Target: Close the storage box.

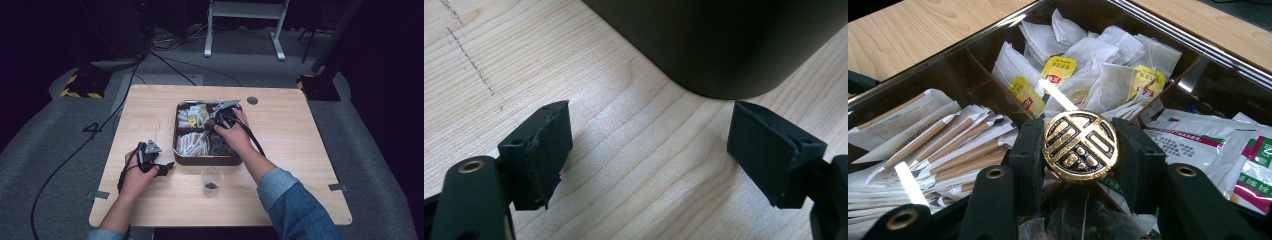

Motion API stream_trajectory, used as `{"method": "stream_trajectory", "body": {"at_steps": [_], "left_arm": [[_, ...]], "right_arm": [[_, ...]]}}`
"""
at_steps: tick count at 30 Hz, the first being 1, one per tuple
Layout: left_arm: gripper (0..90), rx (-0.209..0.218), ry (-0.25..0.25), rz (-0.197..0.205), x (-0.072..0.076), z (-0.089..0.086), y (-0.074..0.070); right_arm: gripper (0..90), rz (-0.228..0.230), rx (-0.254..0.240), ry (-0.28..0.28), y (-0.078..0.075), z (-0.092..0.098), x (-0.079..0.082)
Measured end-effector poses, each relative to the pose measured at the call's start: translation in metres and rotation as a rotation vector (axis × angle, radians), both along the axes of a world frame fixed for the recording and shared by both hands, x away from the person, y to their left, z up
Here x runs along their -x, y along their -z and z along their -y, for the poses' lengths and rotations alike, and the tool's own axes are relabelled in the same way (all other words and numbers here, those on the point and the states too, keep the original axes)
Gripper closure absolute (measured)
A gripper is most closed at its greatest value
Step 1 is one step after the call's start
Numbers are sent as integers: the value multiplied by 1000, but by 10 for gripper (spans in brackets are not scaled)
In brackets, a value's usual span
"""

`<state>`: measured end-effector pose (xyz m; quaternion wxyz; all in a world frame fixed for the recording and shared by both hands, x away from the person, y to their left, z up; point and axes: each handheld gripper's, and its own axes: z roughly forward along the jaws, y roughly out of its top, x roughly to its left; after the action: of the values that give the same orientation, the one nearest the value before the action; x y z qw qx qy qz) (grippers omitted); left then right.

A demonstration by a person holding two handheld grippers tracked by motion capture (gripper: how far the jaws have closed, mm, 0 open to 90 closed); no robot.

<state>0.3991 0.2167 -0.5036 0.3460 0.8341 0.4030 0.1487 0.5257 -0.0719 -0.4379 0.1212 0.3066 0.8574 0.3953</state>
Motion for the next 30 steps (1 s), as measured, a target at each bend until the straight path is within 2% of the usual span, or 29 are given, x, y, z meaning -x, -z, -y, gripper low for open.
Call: {"method": "stream_trajectory", "body": {"at_steps": [2, 5, 12, 15, 18, 21, 30], "left_arm": [[187, -3, 1, 1, 0, 0, 0], [191, -3, 0, 3, 2, -1, 0], [192, -4, 4, 0, 5, -4, 0], [192, -3, 4, 0, 5, -4, 0], [191, -2, 4, -2, 4, -4, 0], [190, -9, 10, 7, 3, -4, 0], [189, -2, 5, -2, 2, -3, 0]], "right_arm": [[485, 9, -35, 5, -4, 2, 1], [429, 29, -64, 6, -15, 7, 4], [397, 55, -103, 8, -39, 31, 13], [395, 63, -106, 4, -45, 39, 16], [390, 66, -98, 2, -51, 48, 19], [385, 71, -107, 6, -55, 58, 22], [377, 83, -127, 20, -64, 87, 34]]}}
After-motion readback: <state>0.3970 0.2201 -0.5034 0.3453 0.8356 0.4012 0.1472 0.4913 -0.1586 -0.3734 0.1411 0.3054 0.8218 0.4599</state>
